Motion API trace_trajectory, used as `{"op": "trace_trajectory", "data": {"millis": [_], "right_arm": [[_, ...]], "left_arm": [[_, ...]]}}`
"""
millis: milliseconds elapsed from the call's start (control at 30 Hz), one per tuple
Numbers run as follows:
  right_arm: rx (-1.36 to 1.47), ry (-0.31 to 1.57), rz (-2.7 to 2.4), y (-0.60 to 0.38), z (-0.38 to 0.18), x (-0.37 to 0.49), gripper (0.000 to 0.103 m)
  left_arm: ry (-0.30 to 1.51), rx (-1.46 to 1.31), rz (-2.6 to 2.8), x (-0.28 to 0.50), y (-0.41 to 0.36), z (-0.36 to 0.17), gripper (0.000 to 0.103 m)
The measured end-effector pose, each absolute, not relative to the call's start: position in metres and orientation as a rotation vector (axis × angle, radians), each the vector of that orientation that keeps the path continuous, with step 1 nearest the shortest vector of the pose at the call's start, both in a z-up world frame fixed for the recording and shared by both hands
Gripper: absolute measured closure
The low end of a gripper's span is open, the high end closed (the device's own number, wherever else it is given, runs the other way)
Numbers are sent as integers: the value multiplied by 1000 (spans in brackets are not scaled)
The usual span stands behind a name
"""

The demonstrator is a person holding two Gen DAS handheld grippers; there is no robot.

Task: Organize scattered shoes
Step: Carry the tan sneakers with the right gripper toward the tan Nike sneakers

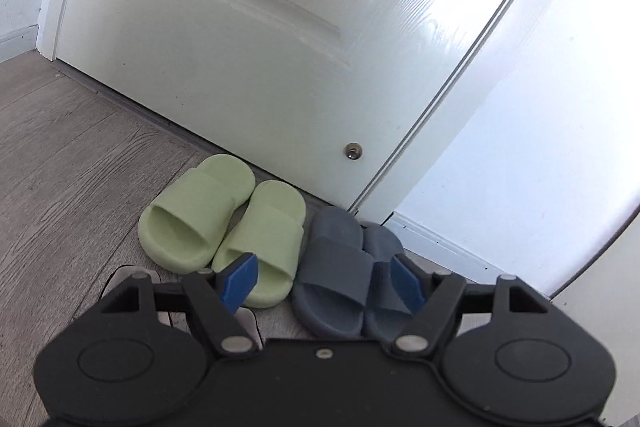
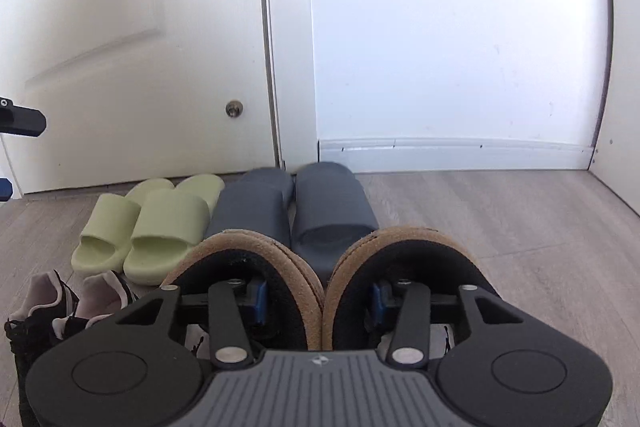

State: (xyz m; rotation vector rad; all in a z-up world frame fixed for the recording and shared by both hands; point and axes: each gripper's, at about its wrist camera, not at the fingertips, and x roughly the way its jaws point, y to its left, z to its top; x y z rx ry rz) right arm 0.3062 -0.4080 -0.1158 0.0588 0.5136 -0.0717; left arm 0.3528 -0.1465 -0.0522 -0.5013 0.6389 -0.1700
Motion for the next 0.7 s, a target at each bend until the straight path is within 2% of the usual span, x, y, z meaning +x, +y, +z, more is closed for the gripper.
{"op": "trace_trajectory", "data": {"millis": [233,433,700], "right_arm": [[115,389,-178,-436,-97,259,57],[229,349,-295,-497,-91,236,57],[212,282,-441,-575,-99,227,57]], "left_arm": [[583,-426,-169,306,-137,-40,29],[582,-419,-158,312,-145,-42,29],[634,-335,-177,323,-189,-50,29]]}}
